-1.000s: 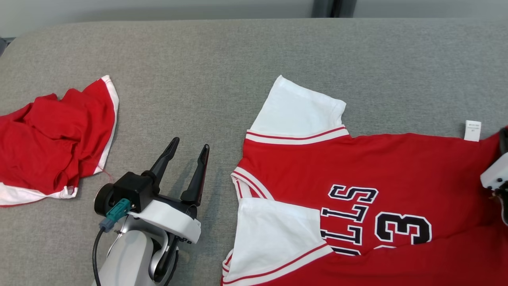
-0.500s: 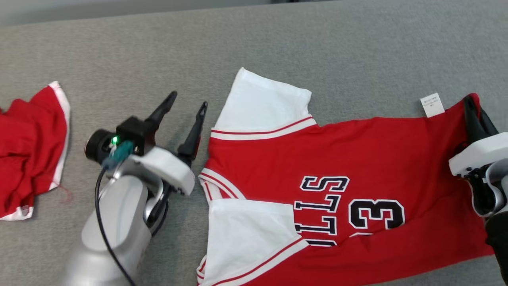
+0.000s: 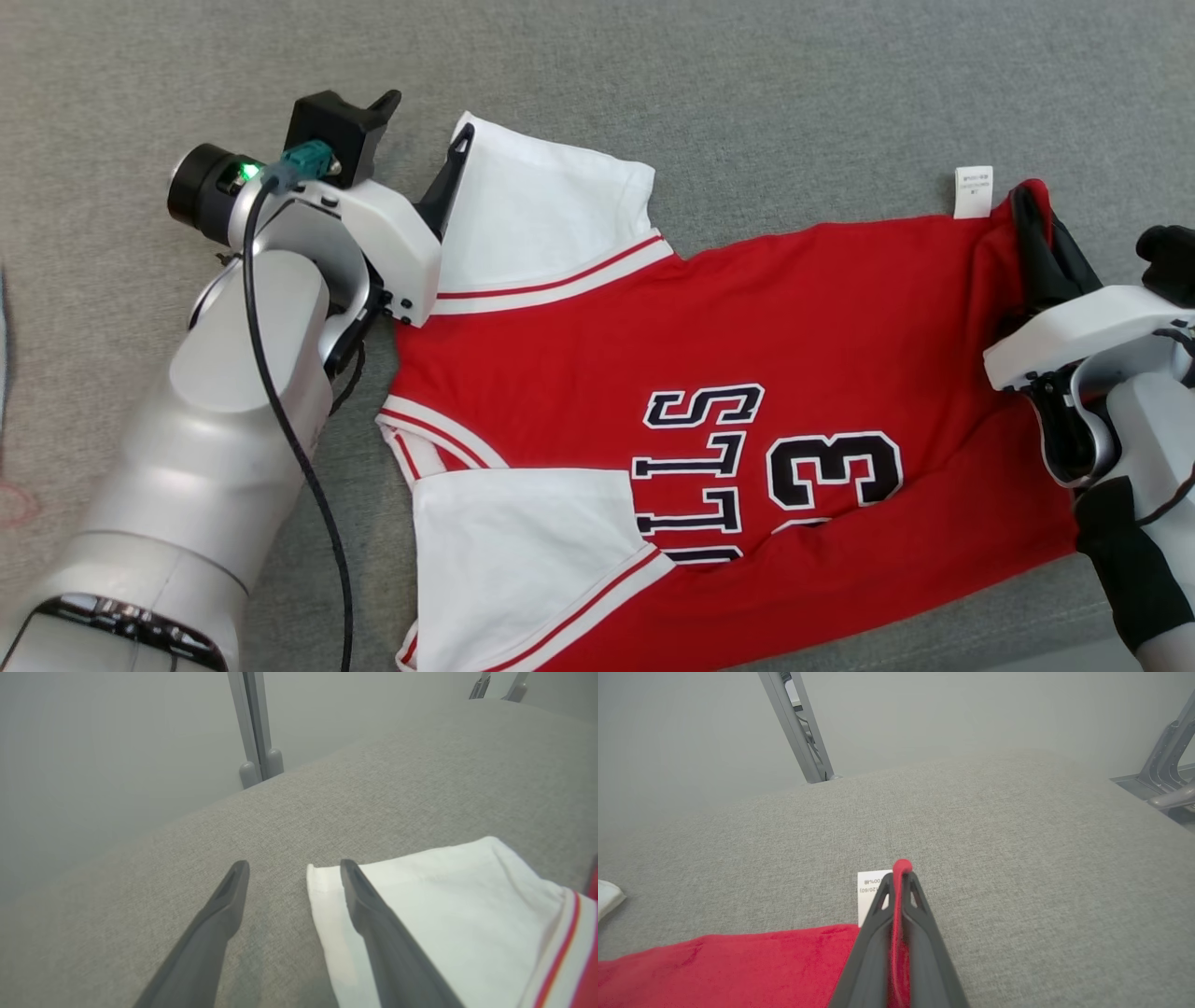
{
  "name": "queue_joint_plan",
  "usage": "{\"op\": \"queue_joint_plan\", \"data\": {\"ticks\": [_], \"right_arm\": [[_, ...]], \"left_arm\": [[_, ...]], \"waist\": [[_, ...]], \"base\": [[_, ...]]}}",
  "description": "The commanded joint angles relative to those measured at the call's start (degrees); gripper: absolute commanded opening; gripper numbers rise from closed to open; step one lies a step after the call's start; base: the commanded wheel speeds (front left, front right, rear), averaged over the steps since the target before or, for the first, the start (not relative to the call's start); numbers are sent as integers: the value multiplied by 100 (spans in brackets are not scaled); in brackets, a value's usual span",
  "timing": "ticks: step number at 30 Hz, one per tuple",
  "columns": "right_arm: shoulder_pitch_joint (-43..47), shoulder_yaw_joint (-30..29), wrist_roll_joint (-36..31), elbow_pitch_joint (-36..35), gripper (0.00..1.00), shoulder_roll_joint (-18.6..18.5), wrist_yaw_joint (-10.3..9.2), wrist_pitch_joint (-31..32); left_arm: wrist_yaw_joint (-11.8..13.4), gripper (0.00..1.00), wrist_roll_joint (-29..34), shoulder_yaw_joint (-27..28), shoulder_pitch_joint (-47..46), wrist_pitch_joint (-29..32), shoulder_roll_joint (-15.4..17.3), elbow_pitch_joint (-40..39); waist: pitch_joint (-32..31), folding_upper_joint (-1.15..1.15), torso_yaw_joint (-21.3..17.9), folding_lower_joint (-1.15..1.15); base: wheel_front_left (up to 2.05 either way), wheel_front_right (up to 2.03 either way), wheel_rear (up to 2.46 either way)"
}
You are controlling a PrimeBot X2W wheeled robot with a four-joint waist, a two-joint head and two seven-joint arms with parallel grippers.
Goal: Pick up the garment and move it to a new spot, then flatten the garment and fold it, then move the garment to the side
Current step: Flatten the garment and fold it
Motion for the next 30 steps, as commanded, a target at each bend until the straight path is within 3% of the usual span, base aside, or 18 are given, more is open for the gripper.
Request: {"op": "queue_joint_plan", "data": {"ticks": [1,14,15,16,17,18,30], "right_arm": [[-78,21,-55,-43,0,21,0,-36],[-273,150,-105,-76,0,164,-1,-36],[-273,154,-104,-68,0,174,0,-36],[-273,154,-104,-68,0,174,0,-36],[-277,157,-102,-61,0,179,0,-36],[-280,157,-101,-57,0,182,0,-36],[-211,46,-60,0,0,72,0,-36]], "left_arm": [[-8,100,-68,-100,-222,37,6,196],[-8,100,-264,-837,-1011,66,-65,1300],[-8,55,-305,-890,-1018,70,-78,1346],[-8,55,-305,-890,-1018,70,-78,1346],[-8,24,-341,-942,-1023,62,-88,1374],[-8,0,-380,-989,-1018,50,-100,1396],[-7,0,-1014,-1529,-955,-299,-110,1239]], "waist": [[103,0,-95,0],[390,0,-274,0],[394,0,-277,0],[394,0,-277,0],[395,0,-277,0],[394,0,-273,0],[204,0,-47,0]], "base": [[0,0,0],[0,0,0],[0,0,0],[0,0,0],[0,0,0],[0,0,0],[0,0,0]]}}
